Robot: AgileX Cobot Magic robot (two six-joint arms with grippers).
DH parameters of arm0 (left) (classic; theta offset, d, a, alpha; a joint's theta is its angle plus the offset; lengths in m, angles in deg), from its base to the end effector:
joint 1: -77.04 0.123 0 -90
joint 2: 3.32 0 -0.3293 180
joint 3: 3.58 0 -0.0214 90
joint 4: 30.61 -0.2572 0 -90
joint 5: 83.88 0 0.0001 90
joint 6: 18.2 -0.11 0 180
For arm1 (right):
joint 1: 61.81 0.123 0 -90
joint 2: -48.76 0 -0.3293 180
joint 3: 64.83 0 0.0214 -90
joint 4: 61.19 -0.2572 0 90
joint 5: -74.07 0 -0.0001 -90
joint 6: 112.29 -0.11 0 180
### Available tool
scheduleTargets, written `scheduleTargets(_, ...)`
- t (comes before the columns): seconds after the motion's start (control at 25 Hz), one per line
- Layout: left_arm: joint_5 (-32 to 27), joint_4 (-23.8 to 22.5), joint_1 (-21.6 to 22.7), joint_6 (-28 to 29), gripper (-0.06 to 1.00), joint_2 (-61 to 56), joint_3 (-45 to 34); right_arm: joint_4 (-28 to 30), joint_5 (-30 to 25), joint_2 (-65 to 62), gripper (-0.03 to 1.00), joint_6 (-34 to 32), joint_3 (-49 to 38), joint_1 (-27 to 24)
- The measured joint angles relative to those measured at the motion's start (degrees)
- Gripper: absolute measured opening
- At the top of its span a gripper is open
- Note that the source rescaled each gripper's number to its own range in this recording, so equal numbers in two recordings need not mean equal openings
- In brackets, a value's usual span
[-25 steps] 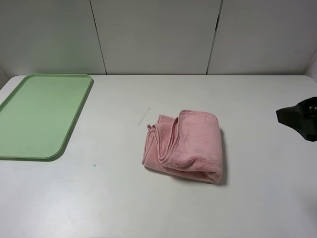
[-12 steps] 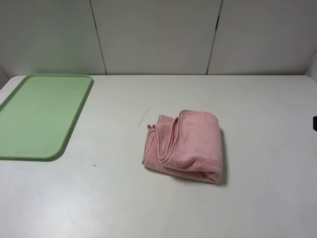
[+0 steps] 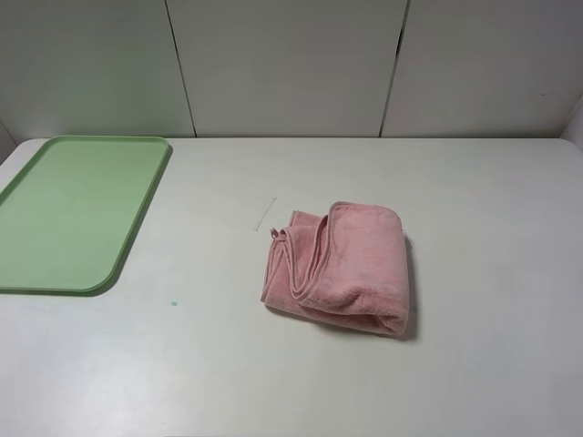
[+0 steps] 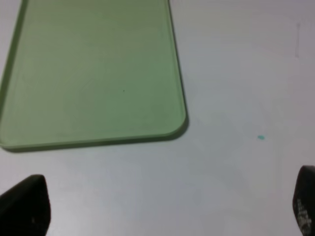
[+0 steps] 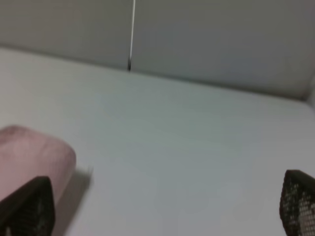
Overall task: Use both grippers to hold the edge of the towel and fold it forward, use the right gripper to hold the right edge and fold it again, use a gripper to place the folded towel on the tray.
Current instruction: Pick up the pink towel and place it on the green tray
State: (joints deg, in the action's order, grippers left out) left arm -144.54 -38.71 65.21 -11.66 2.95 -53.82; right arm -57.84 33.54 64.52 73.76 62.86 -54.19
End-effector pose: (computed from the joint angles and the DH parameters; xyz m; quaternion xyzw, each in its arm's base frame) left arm -0.0240 0.0188 0.2692 0.0367 0.8505 -0.0133 0.5245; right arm 0.0182 -0.0018 0.2933 -0.1035 0.8051 -0.0204 0.5836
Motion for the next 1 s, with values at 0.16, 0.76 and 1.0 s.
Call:
scheduleTargets(0.16,0.00,0.00,0.00,0.00,0.99,0.00,0.00,-0.32,-0.05,-6.19,1.00,0.00,0.00,0.00)
scheduleTargets(0.76,0.00,0.00,0.00,0.00,0.99,0.00,0.00,-4.04,-5.79,-9.30,1.00,0.00,1.91,0.00)
scheduleTargets(1.0,0.00,0.00,0.00,0.00,0.99,0.00,0.00,-5.48,-15.49,-9.36,1.00,0.00,3.10,0.00)
